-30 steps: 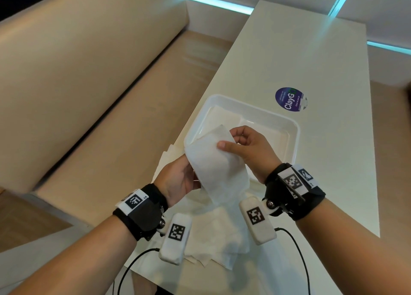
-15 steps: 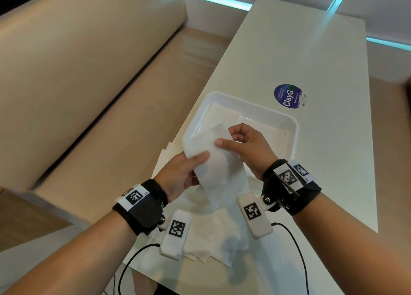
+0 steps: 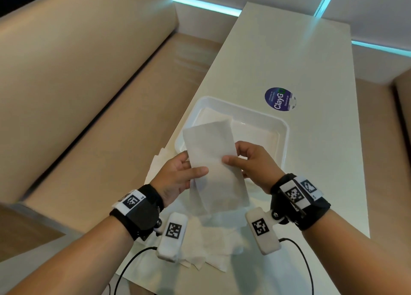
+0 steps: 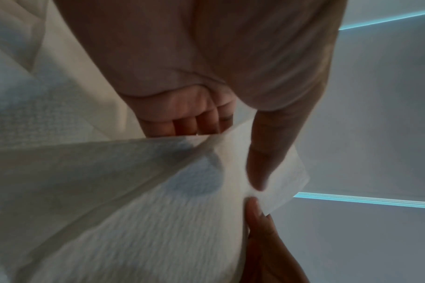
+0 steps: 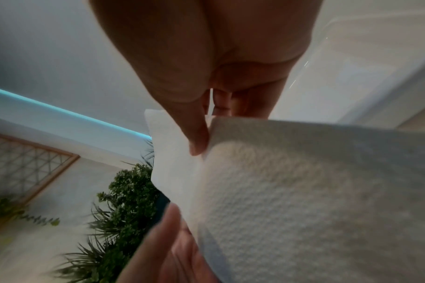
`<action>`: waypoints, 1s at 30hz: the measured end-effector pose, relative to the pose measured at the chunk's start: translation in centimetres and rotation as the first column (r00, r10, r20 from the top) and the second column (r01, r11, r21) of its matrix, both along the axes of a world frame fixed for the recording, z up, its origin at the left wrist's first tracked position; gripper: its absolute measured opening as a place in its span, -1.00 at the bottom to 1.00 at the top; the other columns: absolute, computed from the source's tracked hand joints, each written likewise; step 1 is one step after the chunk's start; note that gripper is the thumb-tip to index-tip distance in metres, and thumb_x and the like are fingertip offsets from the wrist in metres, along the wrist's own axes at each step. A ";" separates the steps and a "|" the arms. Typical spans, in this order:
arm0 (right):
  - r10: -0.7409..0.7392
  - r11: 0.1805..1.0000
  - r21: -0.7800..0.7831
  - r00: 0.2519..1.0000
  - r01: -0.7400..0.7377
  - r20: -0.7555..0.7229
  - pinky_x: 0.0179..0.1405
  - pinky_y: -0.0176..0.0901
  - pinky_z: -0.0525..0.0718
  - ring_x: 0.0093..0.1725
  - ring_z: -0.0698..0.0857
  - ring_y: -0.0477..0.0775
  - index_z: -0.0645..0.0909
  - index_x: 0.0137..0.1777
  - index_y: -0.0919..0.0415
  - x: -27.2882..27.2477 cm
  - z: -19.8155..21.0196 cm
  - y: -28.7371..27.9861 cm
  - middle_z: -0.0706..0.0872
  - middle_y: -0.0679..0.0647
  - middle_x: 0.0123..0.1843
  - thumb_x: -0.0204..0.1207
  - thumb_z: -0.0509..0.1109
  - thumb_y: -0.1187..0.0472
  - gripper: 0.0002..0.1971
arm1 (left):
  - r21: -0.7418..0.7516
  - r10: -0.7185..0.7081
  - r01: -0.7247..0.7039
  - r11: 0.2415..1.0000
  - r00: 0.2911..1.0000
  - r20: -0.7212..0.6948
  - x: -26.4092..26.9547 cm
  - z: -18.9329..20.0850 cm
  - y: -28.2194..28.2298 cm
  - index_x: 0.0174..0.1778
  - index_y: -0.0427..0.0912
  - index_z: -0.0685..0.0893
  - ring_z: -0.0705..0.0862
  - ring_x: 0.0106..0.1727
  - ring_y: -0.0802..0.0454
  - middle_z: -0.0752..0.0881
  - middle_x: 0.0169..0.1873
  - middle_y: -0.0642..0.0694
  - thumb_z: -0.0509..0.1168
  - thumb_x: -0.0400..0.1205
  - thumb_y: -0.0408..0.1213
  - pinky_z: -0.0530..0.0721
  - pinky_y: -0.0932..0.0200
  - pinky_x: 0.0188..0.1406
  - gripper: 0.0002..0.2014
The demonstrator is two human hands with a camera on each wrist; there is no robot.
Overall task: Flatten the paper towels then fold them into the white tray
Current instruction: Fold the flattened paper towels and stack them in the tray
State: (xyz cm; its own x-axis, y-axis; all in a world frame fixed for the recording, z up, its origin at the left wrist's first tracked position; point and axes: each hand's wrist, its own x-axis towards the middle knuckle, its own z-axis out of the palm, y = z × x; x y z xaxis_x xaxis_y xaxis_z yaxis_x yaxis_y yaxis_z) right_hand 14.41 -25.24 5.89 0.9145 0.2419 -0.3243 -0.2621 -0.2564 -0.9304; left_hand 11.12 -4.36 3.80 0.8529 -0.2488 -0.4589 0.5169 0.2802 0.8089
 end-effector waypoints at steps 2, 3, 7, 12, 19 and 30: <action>-0.034 0.999 0.010 0.999 0.034 -0.013 -0.05 0.22 0.74 -0.06 0.77 0.22 0.64 0.03 0.34 0.4 0.1 -0.2 0.75 0.21 0.01 0.51 0.46 0.24 -0.82 | -0.002 -0.028 0.028 1.000 1.000 0.010 0.1 0.0 -0.1 0.41 -0.18 0.51 0.74 0.18 -0.22 0.75 0.17 -0.29 0.49 0.42 -0.51 0.75 0.06 -0.09 -0.38; -0.052 0.999 0.006 0.999 0.052 -0.009 -0.03 0.24 0.74 -0.02 0.77 0.25 0.65 0.06 0.32 0.7 0.1 -0.4 0.76 0.19 0.03 0.52 0.46 0.23 -0.81 | 0.014 -0.029 0.029 0.999 0.999 0.016 0.2 0.0 -0.2 0.41 -0.19 0.50 0.75 0.15 -0.21 0.76 0.15 -0.30 0.48 0.43 -0.55 0.75 0.07 -0.09 -0.38; -0.123 0.992 -0.035 0.992 0.123 -0.002 -0.04 0.16 0.77 -0.03 0.77 0.22 0.66 0.05 0.26 2.0 0.1 -1.2 0.77 0.15 0.00 0.52 0.46 0.22 -0.84 | 0.084 -0.005 0.002 0.996 1.000 0.029 0.6 -0.1 -0.4 0.37 -0.25 0.53 0.80 0.04 -0.14 0.79 0.08 -0.28 0.40 0.48 -0.58 0.75 0.16 -0.14 -0.48; -0.268 0.953 -0.155 0.963 0.260 -0.028 0.04 0.22 0.76 -0.01 0.76 0.26 0.64 0.02 0.32 4.9 -0.3 -3.7 0.77 0.27 0.03 0.50 0.45 0.26 -0.84 | 0.141 0.053 -0.058 0.988 0.998 0.035 1.3 -0.6 -0.2 0.35 -0.27 0.57 0.78 0.11 -0.18 0.80 0.09 -0.23 0.41 0.51 -0.54 0.73 -0.02 0.05 -0.54; -0.345 0.839 -0.488 0.929 0.241 -0.135 0.06 0.13 0.77 0.02 0.76 0.27 0.67 0.03 0.34 8.7 -2.8 -6.7 0.76 0.27 0.04 0.46 0.43 0.28 -0.82 | 0.134 0.077 -0.083 0.987 0.996 0.052 1.9 -0.7 -0.2 0.25 -0.22 0.64 0.78 0.10 -0.13 0.81 0.08 -0.18 0.34 0.54 -0.58 0.74 0.10 0.00 -0.63; -0.282 0.764 -0.642 0.928 0.064 -0.244 0.12 0.19 0.73 0.03 0.74 0.32 0.55 -0.17 0.30 10.9 -5.7 -6.3 0.73 0.25 0.02 0.48 0.47 0.17 -0.79 | 0.167 0.055 -0.061 0.984 0.998 0.038 2.6 -1.0 0.1 0.25 -0.23 0.64 0.79 0.02 -0.06 0.80 0.07 -0.17 0.32 0.55 -0.58 0.75 0.17 -0.11 -0.64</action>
